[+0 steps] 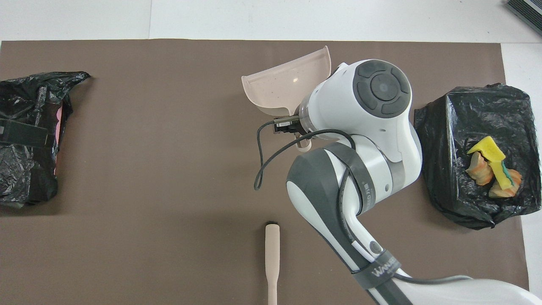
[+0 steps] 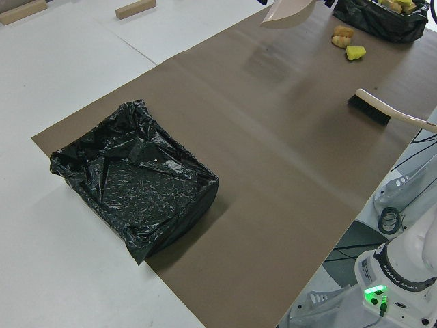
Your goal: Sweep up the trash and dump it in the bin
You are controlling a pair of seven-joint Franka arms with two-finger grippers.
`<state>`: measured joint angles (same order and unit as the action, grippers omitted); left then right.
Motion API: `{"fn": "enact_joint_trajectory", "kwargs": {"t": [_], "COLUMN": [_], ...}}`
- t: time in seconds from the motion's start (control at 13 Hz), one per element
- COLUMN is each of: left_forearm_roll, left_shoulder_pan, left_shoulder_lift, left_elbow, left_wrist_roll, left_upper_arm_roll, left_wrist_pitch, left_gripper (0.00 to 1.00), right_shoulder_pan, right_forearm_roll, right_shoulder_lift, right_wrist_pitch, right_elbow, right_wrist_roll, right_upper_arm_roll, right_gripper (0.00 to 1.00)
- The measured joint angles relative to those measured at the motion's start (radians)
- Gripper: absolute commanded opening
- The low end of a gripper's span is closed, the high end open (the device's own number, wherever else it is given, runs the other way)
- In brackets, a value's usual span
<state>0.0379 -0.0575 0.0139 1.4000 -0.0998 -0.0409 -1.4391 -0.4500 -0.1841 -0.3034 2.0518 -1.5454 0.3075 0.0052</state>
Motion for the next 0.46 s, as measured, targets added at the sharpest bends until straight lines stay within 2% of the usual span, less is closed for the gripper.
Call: {"fn": "enact_joint_trajectory", "kwargs": {"t": [0.15, 0.31, 0.46], "left_forearm_roll": [0.0, 0.0, 0.0], "left_shoulder_pan": [0.0, 0.0, 0.0], "left_shoulder_lift": [0.0, 0.0, 0.0], "left_elbow": [0.0, 0.0, 0.0], "left_wrist_roll": [0.0, 0.0, 0.0], "left_upper_arm_roll": [0.0, 0.0, 0.0], "left_wrist_pitch": [0.0, 0.0, 0.0], "left_gripper": [1.0, 1.0, 1.0], "right_shoulder_pan": [0.0, -0.005, -0.021], "right_forearm_roll": [-0.044, -0.048, -0.048], "right_shoulder_lift": [-0.006, -0.022, -0.053], "right_wrist_pitch": [0.048, 0.178, 0.244], "right_elbow": [-0.028, -0.101, -0.145], "right_wrist_roll": [0.001, 0.013, 0.047], "right_upper_arm_roll": [-0.001, 0.004, 0.008], "right_gripper": [0.0, 0.0, 0.0]}}
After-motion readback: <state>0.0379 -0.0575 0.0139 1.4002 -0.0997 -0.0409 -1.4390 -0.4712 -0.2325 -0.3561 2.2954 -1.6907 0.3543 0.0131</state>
